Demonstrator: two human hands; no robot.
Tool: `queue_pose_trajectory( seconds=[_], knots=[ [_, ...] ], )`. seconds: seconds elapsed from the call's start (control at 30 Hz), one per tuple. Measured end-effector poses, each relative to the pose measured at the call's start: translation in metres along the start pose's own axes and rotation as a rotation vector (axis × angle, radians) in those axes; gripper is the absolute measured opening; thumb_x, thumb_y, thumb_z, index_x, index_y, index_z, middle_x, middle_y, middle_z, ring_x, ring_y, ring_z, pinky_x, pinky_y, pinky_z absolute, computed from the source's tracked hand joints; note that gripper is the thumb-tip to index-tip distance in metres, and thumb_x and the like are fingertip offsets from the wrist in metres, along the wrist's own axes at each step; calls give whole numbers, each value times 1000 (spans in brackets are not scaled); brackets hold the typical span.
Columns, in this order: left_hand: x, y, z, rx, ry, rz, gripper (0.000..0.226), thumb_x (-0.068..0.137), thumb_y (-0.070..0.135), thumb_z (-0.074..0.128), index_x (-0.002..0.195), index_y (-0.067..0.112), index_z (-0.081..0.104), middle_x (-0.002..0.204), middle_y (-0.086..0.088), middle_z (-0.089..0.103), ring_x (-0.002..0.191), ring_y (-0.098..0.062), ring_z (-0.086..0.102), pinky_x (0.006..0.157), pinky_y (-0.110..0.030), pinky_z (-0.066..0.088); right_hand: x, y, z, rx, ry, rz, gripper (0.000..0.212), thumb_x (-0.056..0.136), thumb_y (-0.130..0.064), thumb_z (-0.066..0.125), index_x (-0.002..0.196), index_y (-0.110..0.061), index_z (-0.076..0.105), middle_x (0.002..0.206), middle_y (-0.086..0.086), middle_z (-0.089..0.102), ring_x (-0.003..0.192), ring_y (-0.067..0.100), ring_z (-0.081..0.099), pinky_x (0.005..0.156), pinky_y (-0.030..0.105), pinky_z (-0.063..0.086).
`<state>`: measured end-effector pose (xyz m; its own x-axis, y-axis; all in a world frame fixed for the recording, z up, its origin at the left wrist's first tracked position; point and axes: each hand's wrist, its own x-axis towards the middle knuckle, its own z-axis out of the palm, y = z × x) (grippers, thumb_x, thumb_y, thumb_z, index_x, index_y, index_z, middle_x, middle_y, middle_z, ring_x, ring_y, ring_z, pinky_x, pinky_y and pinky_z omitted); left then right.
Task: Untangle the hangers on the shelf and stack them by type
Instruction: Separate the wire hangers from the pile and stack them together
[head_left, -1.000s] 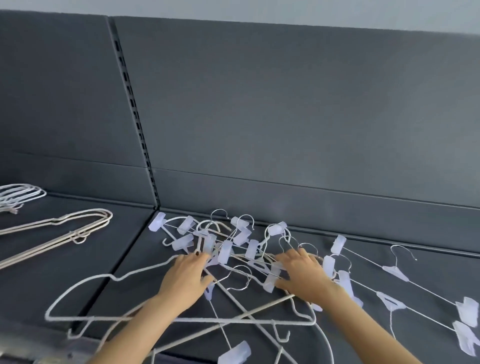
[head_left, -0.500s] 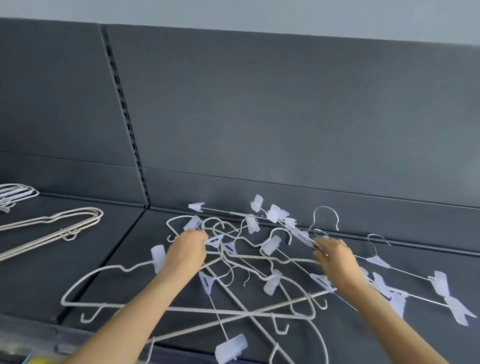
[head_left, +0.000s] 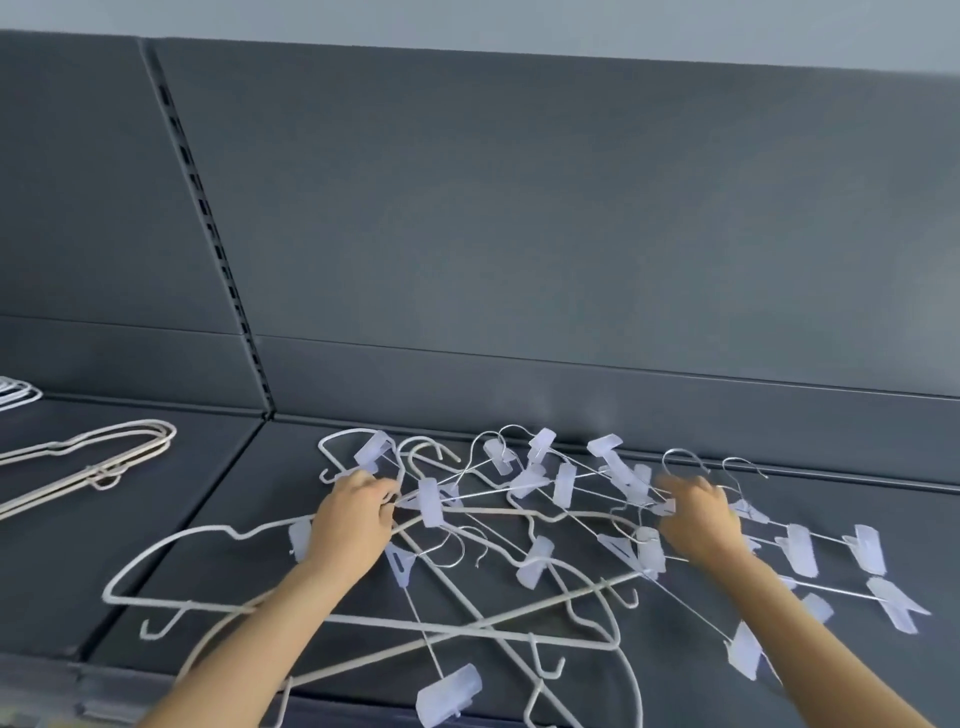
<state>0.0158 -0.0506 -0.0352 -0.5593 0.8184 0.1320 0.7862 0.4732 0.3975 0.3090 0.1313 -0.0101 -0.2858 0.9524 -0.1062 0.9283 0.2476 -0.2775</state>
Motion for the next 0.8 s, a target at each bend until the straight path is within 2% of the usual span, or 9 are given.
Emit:
queue_pose_trajectory(
  seconds=[0.13, 0.2, 0.27, 0.37, 0.4, 0.47, 0.57, 0.67, 0.8],
  knots=[
    [-3, -14, -4, 152, -86, -62, 38, 90, 29, 51, 127, 21, 53, 131, -2, 53, 119, -25, 47, 96, -36, 40, -20, -38, -4, 197, 208, -234, 52, 76, 11, 44, 124, -7, 56, 130, 11, 52, 120, 31, 42, 99, 35, 34],
    [-5, -17, -6, 167, -122, -76, 38, 90, 33, 50, 127, 25, 52, 132, 0, 53, 118, -23, 49, 97, -36, 39, -31, -66, -1, 274, 148, -380, 43, 81, 8, 42, 118, -6, 60, 122, 9, 59, 115, 27, 50, 95, 30, 38],
    [-7, -21, -9, 158, -117, -59, 36, 91, 31, 49, 127, 27, 51, 132, 2, 53, 117, -21, 51, 98, -35, 38, -36, -93, 10, 241, 27, -501, 31, 87, -2, 45, 112, -4, 63, 115, 9, 62, 111, 26, 54, 92, 31, 43],
    [-9, -28, -12, 25, -88, -66, 32, 91, 18, 51, 121, 27, 58, 126, 1, 57, 109, -22, 58, 97, -34, 42, -31, -118, 34, 26, -109, -603, 37, 90, -19, 49, 125, -11, 54, 124, 7, 55, 119, 26, 48, 101, 36, 38],
    [-9, -30, -13, -23, -59, -82, 30, 90, 14, 53, 116, 24, 62, 121, -1, 60, 104, -24, 60, 94, -33, 44, -27, -122, 42, -53, -131, -611, 40, 90, -23, 50, 128, -16, 51, 126, 6, 53, 121, 25, 46, 104, 37, 34],
    [-7, -35, -17, -68, 2, -94, 23, 88, 9, 54, 104, 15, 69, 108, -6, 66, 95, -28, 62, 86, -33, 47, -20, -125, 54, -125, -108, -616, 33, 90, -25, 48, 122, -23, 56, 120, 6, 56, 118, 24, 46, 103, 35, 30],
    [-2, -44, -23, -83, 48, -84, 16, 86, 6, 56, 92, 7, 71, 96, -9, 68, 89, -31, 63, 81, -35, 48, -12, -120, 56, -22, -31, -616, 22, 91, -20, 49, 100, -20, 69, 102, 7, 63, 106, 25, 51, 88, 30, 34],
    [2, -55, -30, -108, 65, -84, 19, 86, 5, 58, 96, 11, 73, 93, -10, 68, 88, -33, 64, 81, -36, 49, 3, -102, 45, -3, 14, -555, 18, 88, -17, 52, 88, -12, 70, 92, 10, 63, 96, 28, 53, 74, 31, 36],
    [7, -61, -32, -126, 51, -74, 22, 87, 7, 58, 103, 14, 72, 93, -8, 68, 88, -28, 63, 80, -33, 48, 20, -73, 32, -94, 15, -366, 16, 82, -15, 53, 75, -14, 68, 86, 10, 63, 90, 30, 57, 70, 33, 41]
  ],
)
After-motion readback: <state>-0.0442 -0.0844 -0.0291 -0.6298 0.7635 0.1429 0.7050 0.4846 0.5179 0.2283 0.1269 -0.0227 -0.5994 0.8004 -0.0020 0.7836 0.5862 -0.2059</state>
